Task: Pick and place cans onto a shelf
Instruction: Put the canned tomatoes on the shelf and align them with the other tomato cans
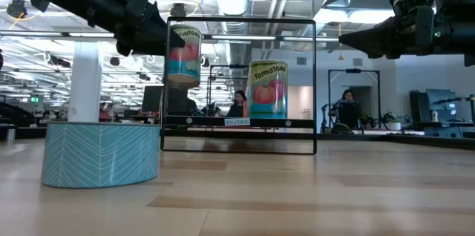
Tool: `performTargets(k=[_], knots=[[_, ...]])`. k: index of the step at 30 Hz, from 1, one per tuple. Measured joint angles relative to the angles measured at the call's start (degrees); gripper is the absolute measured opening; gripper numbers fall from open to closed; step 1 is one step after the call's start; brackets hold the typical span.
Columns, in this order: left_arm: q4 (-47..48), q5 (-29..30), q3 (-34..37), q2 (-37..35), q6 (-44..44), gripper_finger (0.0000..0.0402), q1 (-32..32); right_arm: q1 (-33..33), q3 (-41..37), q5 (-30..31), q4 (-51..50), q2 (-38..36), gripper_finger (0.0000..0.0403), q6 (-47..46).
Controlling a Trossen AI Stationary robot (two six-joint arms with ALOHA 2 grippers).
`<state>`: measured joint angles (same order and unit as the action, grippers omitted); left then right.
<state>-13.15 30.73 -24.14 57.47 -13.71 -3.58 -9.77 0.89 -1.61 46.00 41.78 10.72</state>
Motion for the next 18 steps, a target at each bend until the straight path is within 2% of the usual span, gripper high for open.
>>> performTargets(k=[5, 11, 15, 18], knots=[[-2.0, -0.8, 1.0, 0.0, 4.2, 0.0266, -0.7, 0.0, 0.0, 0.0, 0.0, 0.0, 0.0011, -0.2], [-2.8, -5.6, 1.1, 0.0, 10.7, 0.0266, -0.5, 0.0, 0.0, 0.0, 0.3, 0.0, 0.0011, -0.2], [-11.0, -8.8, 5.3, 0.3, 15.1, 0.0266, 0.4, 0.0, 0.0, 0.1, 0.3, 0.0, 0.0011, -0.2], [-20.7, -13.1, 10.1, 1.2, 16.1, 0.0266, 3.1, 0.0, 0.0, 0.1, 0.5, 0.0, 0.0011, -0.5]])
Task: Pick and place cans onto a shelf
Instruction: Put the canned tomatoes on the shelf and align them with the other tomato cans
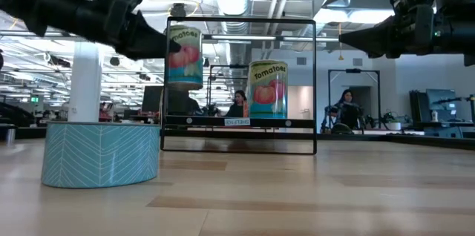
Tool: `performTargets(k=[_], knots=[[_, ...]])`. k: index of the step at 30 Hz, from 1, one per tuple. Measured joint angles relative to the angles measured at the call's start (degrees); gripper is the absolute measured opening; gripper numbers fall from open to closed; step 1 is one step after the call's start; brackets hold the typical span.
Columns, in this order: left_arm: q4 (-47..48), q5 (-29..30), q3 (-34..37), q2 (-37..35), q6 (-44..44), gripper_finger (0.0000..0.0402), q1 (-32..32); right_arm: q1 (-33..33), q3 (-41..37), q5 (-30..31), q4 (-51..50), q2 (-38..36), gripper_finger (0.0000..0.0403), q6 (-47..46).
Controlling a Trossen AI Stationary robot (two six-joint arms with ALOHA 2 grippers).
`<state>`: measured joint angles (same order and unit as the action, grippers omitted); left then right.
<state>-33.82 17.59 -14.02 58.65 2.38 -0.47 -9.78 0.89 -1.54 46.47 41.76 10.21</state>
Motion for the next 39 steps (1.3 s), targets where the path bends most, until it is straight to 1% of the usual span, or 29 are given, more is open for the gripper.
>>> performTargets(k=[2, 6, 12, 17, 20, 24, 31, 35, 39], knots=[[-5.0, -3.3, 1.9, 1.0, 0.3, 0.0266, 1.9, 0.0, 0.0, 0.1, 0.6, 0.0, 0.0011, -0.2], [-7.6, -8.5, 2.7, 3.2, 2.8, 0.0266, 5.4, 0.0, 0.0, 0.1, 2.4, 0.0, 0.0011, -0.3], [-12.0, -18.3, 2.7, 8.0, 4.1, 0.0266, 11.4, 0.0, 0.0, 0.1, 2.5, 0.0, 0.0011, -0.3], [-19.4, -27.0, 2.6, 13.6, 4.2, 0.0266, 15.9, 0.0, 0.0, 0.1, 2.5, 0.0, 0.0011, -0.3], [-24.0, -30.5, 2.6, 17.9, 3.0, 0.0266, 17.5, 0.0, 0.0, 0.1, 2.5, 0.0, 0.0011, -0.3], [-29.5, -32.1, 2.2, 24.0, 2.7, 0.0266, 18.1, 0.0, 0.0, 0.1, 2.5, 0.0, 0.0011, -0.3], [-29.9, -35.0, -3.3, 32.0, 3.2, 0.0266, 18.1, 0.0, 0.0, 0.1, 2.5, 0.0, 0.0011, -0.3], [-29.8, -35.8, -5.0, 34.3, 4.3, 0.0266, 18.1, 0.0, 0.0, 0.1, 2.5, 0.0, 0.0011, -0.3], [-29.1, -36.1, -5.1, 34.1, 4.9, 0.0266, 18.1, 0.0, 0.0, 0.0, 2.4, 0.0, 0.0011, -0.3]])
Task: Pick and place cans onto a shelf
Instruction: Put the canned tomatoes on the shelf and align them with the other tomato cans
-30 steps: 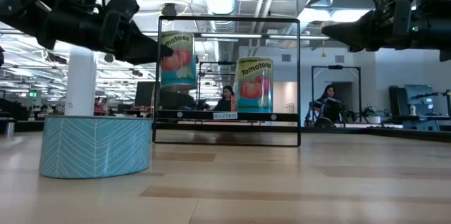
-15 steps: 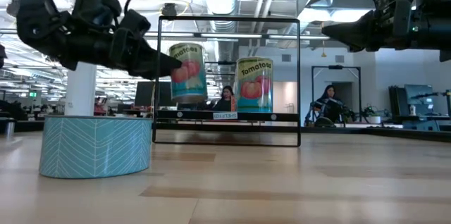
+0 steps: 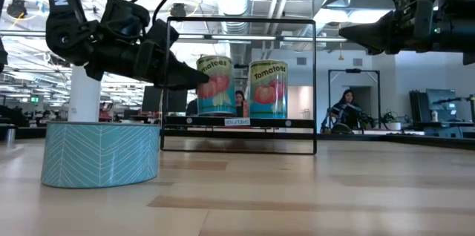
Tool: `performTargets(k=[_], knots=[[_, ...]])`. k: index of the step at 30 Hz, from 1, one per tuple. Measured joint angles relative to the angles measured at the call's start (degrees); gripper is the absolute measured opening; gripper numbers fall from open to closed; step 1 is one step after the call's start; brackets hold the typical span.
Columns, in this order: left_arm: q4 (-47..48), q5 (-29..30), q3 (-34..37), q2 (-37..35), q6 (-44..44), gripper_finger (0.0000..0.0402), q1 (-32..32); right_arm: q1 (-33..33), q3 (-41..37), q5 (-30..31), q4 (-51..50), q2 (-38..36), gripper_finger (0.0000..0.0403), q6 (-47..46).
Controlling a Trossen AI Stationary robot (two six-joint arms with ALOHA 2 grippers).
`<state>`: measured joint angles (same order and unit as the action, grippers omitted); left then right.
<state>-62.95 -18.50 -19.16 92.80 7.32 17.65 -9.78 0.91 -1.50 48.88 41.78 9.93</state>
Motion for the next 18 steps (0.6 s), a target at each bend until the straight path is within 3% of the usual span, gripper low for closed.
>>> performTargets(k=[10, 18], knots=[[1.3, -1.5, 0.0, -0.4, 1.2, 0.0266, 0.0, 0.0, 0.0, 0.0, -0.2, 0.0, 0.0011, 0.0], [2.0, -3.5, 0.0, -0.4, 2.1, 0.0291, 0.0, 0.0, 0.0, 0.0, -0.3, 0.0, 0.0011, 0.0]])
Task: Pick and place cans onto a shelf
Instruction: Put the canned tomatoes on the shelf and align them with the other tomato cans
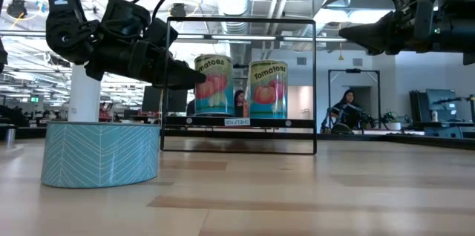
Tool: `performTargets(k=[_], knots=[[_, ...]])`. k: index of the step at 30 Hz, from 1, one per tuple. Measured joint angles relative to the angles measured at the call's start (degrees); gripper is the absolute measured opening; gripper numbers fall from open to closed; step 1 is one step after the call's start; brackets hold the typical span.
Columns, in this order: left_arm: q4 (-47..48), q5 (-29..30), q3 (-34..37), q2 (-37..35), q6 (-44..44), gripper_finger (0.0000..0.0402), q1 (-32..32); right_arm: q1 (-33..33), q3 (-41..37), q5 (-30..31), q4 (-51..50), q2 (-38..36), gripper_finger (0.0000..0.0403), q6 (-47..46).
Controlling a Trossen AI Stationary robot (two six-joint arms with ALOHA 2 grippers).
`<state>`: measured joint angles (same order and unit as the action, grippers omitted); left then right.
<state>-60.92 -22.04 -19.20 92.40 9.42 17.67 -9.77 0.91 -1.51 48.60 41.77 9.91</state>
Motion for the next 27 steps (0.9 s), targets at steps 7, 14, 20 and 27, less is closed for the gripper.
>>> performTargets(k=[7, 14, 20, 27], knots=[[1.0, -0.2, 0.1, 0.0, 1.0, 0.0294, 0.0, 0.0, 0.0, 0.0, 0.0, 0.0, 0.0011, 0.0], [0.9, -0.1, 0.1, 0.0, 1.0, 0.0295, 0.0, 0.0, 0.0, 0.0, 0.0, 0.0, 0.0011, 0.0], [1.1, 0.0, 0.1, 0.0, 0.7, 0.0295, 0.0, 0.0, 0.0, 0.0, 0.0, 0.0, 0.0011, 0.0], [1.2, -0.1, 0.1, 0.1, -1.1, 0.0296, 0.0, 0.0, 0.0, 0.0, 0.0, 0.0, 0.0011, 0.0]])
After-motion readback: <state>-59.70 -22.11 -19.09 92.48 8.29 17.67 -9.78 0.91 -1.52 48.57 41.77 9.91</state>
